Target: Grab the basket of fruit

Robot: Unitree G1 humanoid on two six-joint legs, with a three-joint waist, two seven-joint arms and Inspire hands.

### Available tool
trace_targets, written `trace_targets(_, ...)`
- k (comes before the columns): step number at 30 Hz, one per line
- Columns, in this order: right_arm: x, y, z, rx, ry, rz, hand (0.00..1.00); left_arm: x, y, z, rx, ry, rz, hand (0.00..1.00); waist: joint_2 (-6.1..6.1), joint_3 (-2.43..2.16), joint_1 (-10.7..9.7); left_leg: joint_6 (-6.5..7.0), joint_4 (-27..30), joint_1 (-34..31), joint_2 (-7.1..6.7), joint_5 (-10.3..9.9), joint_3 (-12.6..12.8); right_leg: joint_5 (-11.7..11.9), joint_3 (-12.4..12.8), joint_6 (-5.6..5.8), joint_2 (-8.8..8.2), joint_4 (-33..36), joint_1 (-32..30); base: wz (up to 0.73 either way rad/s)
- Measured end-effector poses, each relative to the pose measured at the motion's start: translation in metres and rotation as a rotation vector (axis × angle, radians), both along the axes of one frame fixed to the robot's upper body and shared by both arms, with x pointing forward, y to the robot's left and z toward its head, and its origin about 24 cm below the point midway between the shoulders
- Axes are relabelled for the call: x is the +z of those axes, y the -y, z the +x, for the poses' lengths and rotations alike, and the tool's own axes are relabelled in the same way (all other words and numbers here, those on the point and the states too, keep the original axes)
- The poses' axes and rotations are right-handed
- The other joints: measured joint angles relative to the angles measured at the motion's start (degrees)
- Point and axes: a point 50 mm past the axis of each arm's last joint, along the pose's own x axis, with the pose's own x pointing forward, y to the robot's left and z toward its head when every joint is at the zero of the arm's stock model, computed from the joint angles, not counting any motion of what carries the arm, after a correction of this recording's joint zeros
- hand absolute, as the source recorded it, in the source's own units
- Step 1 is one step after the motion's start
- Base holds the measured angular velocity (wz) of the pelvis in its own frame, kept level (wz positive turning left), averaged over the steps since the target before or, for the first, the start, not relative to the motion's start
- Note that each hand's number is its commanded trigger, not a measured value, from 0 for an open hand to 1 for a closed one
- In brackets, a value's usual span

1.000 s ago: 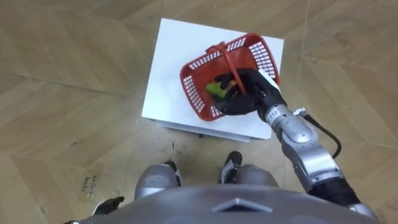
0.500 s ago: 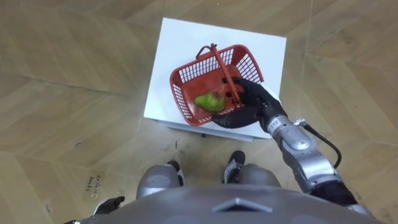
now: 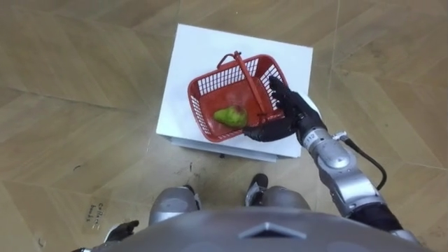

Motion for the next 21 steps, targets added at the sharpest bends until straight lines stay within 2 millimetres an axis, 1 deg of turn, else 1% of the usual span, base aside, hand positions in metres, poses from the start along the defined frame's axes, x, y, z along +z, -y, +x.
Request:
trace_targets(2,0.004,0.001,0.0,-0.006,0.028,-0.019,0.0,0.0,0.001,0.0,-0.002,0.0,-0.001,0.0,0.28,-0.08,-0.4,0.0,-0.1,0.1,-0.01,0.0,0.1,0.0,0.1,-0.01,0.01,0.0,-0.1,-0.02)
trace_targets(4,0.008,0.003,0.0,-0.03,0.06,-0.026,0.0,0.0,0.001,-0.002,0.003,-0.004,0.001,0.0,0.59,-0.29,-0.5,0.0,-0.7,0.8,-0.02,0.0,0.4,0.0,0.5,0.0,0.09,0.1,0.2,-0.11)
trace_targets(6,0.018,0.01,0.002,-0.092,0.12,-0.041,0.0,0.0,0.0,-0.006,0.012,-0.005,0.003,0.0,0.87,-0.45,-0.6,0.0,-1.0,2.3,0.02,0.0,1.4,0.0,1.3,0.0,0.28,0.1,0.8,-0.19)
trace_targets(7,0.021,0.012,0.003,-0.106,0.139,-0.049,0.0,0.0,0.0,-0.006,0.016,-0.003,0.004,0.0,0.83,-0.49,-0.9,0.0,-1.2,2.5,0.01,0.0,1.5,0.0,1.4,0.01,0.28,0.1,0.9,-0.16)
trace_targets(9,0.035,0.02,0.006,-0.168,0.225,-0.063,0.0,0.001,-0.003,-0.006,0.042,0.011,0.016,0.0,0.5,-0.71,-1.8,0.0,-1.7,3.3,-0.01,0.0,1.9,0.0,1.7,0.04,0.35,0.0,1.2,-0.07)
trace_targets(10,0.037,0.022,0.005,-0.184,0.241,-0.069,0.0,0.001,-0.004,-0.006,0.047,0.014,0.02,0.0,0.45,-0.74,-2.0,0.01,-1.9,3.6,0.0,0.0,1.9,0.0,1.7,0.04,0.38,0.0,1.4,0.0)
trace_targets(11,0.041,0.028,0.002,-0.218,0.268,-0.09,0.0,0.002,-0.004,-0.008,0.054,0.015,0.025,0.0,0.42,-0.79,-2.4,0.0,-2.5,4.5,0.0,0.1,1.9,-0.1,1.7,0.09,0.49,-0.4,2.3,0.0)
trace_targets(12,0.043,0.034,-0.004,-0.252,0.281,-0.118,0.0,0.002,-0.005,-0.011,0.062,0.021,0.03,0.0,0.32,-1.04,-2.7,-0.01,-2.9,5.6,0.01,0.0,2.1,-0.2,1.7,0.26,0.62,-1.0,3.3,-0.04)
trace_targets(13,0.043,0.036,-0.007,-0.265,0.284,-0.135,0.0,0.003,-0.006,-0.012,0.068,0.023,0.032,0.0,0.34,-1.03,-2.9,-0.02,-3.2,6.1,0.05,0.0,2.3,-0.2,1.8,0.28,0.69,-1.0,3.6,-0.07)
trace_targets(15,0.04,0.048,-0.017,-0.321,0.279,-0.177,0.0,0.004,-0.008,-0.014,0.1,0.031,0.036,0.0,0.39,-0.97,-3.8,-0.02,-3.9,7.8,0.02,0.0,2.9,-0.3,2.4,0.4,0.81,-1.0,4.6,-0.12)
trace_targets(17,0.029,0.056,-0.027,-0.346,0.239,-0.227,0.0,0.004,-0.01,-0.013,0.114,0.038,0.04,0.0,0.38,-0.99,-4.4,-0.02,-4.5,9.1,-0.02,0.0,3.3,-0.3,2.8,0.42,0.9,-1.1,5.5,-0.1)
trace_targets(18,0.021,0.061,-0.035,-0.364,0.197,-0.252,0.0,0.005,-0.012,-0.013,0.113,0.044,0.043,0.0,0.38,-0.99,-4.7,-0.02,-4.7,9.6,-0.06,0.0,3.4,-0.3,2.8,0.46,0.9,-1.1,5.9,-0.04)
trace_targets(19,0.016,0.062,-0.039,-0.368,0.175,-0.265,0.0,0.005,-0.012,-0.013,0.112,0.047,0.044,0.0,0.38,-0.99,-4.9,-0.02,-4.9,9.9,-0.08,0.0,3.5,-0.3,2.8,0.54,0.9,-1.1,6.1,-0.08)
trace_targets(21,0.001,0.068,-0.052,-0.377,0.096,-0.313,0.0,0.005,-0.014,-0.011,0.124,0.06,0.05,0.0,0.47,-0.98,-5.3,-0.03,-4.9,10.4,-0.09,0.0,4.2,-0.4,3.1,0.63,0.97,-1.1,6.2,-0.14)
